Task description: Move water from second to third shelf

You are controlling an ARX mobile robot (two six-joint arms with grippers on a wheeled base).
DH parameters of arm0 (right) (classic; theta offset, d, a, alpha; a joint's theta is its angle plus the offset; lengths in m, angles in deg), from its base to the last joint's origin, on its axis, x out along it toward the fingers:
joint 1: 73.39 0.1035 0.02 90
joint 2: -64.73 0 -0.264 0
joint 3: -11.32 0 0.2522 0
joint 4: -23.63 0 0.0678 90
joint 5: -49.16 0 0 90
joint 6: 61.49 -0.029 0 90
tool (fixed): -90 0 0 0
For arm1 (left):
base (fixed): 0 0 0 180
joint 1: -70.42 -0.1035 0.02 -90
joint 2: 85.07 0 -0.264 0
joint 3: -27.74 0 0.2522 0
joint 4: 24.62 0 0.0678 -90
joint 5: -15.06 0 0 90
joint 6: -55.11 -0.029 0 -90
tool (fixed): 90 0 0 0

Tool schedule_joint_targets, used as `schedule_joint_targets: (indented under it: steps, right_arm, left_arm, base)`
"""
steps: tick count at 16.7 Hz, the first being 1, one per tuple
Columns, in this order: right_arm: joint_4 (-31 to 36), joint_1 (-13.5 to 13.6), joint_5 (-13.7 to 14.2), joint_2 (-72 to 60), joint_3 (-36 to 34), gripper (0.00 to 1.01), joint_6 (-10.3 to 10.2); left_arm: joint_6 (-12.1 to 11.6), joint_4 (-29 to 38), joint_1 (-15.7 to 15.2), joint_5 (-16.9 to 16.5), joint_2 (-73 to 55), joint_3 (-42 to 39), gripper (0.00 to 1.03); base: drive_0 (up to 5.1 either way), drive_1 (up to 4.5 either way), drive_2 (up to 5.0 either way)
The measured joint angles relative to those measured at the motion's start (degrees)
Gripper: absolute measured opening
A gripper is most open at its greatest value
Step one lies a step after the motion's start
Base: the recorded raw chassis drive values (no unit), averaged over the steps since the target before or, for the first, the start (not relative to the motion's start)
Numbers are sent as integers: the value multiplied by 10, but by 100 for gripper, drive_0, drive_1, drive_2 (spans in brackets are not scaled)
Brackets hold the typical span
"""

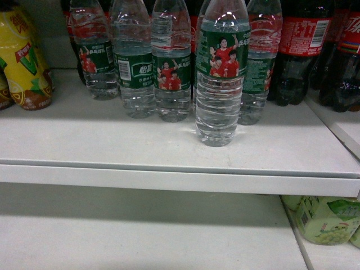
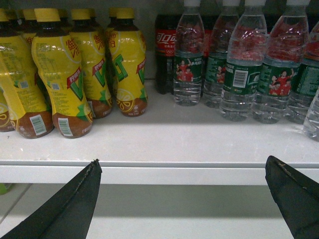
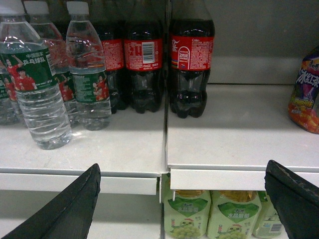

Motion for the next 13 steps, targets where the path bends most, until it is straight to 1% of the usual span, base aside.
schedule_joint_targets:
  steps: [13]
  right_arm:
    - [0,0,0,0,0,98,0]
  left_arm:
    - [0,0,0,0,0,0,98]
  base:
    - [0,0,0]
